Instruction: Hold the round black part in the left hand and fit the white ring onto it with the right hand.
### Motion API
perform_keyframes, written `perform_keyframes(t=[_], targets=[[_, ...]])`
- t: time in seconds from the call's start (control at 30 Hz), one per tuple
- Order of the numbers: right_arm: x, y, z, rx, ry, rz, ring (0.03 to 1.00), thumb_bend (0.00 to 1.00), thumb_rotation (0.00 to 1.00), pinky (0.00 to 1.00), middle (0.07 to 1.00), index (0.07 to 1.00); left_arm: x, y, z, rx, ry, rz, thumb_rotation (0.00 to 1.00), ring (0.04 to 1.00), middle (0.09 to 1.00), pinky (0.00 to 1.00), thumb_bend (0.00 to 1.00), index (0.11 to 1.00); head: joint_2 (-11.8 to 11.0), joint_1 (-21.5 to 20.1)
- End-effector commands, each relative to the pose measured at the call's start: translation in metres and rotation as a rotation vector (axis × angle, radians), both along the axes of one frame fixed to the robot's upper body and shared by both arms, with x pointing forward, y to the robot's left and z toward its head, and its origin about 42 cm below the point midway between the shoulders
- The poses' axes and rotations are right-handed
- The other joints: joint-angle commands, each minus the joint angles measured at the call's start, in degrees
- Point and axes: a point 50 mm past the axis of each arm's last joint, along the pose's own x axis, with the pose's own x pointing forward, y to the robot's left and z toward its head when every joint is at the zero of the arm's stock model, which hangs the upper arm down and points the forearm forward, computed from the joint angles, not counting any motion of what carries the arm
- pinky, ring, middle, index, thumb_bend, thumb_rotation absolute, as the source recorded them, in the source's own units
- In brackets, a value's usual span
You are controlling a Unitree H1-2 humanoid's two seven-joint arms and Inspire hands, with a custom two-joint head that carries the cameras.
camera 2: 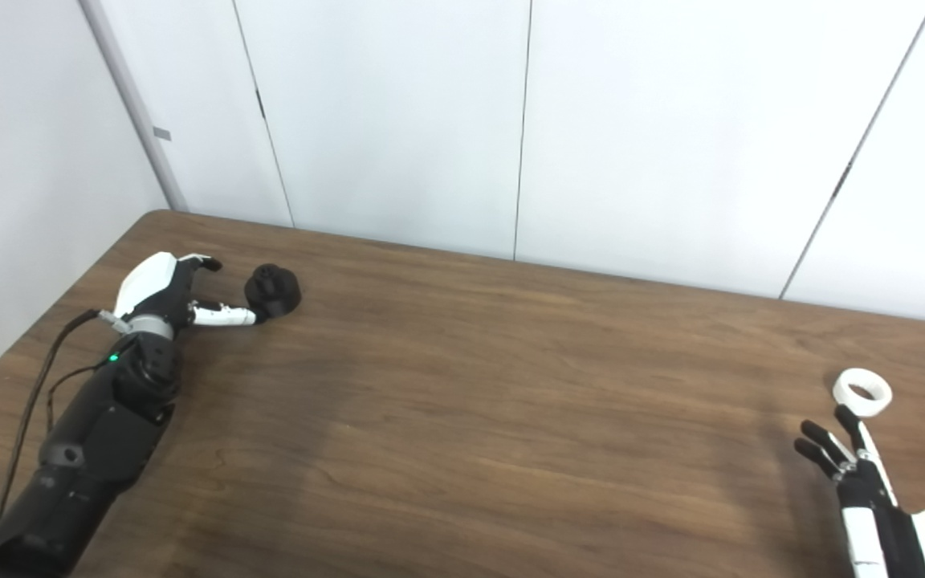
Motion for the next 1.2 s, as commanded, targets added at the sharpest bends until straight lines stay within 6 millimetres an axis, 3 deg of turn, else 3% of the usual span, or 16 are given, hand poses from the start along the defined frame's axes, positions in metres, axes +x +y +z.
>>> perform_keyframes(t=[0.0,0.53,1.17], targets=[[-0.027,0.006,-0.04,0.037,0.119,-0.036,0.846,0.57,1.0,1.0,0.871,0.955,0.017,0.007,0.033,0.049,-0.079,-0.023,0.33,0.992,0.939,1.0,1.0,0.827,0.1,0.1],[-0.029,0.005,-0.039,0.02,0.122,-0.039,0.836,0.59,1.0,0.98,0.867,0.95,0.036,-0.011,0.033,0.033,-0.023,-0.086,0.38,1.0,0.96,1.0,1.0,0.826,0.4,-0.2],[-0.031,0.005,-0.039,0.004,0.113,-0.042,0.833,0.6,1.0,0.97,0.857,0.943,0.045,-0.023,0.033,0.049,-0.002,-0.122,0.38,1.0,0.968,1.0,1.0,0.814,0.5,-0.6]])
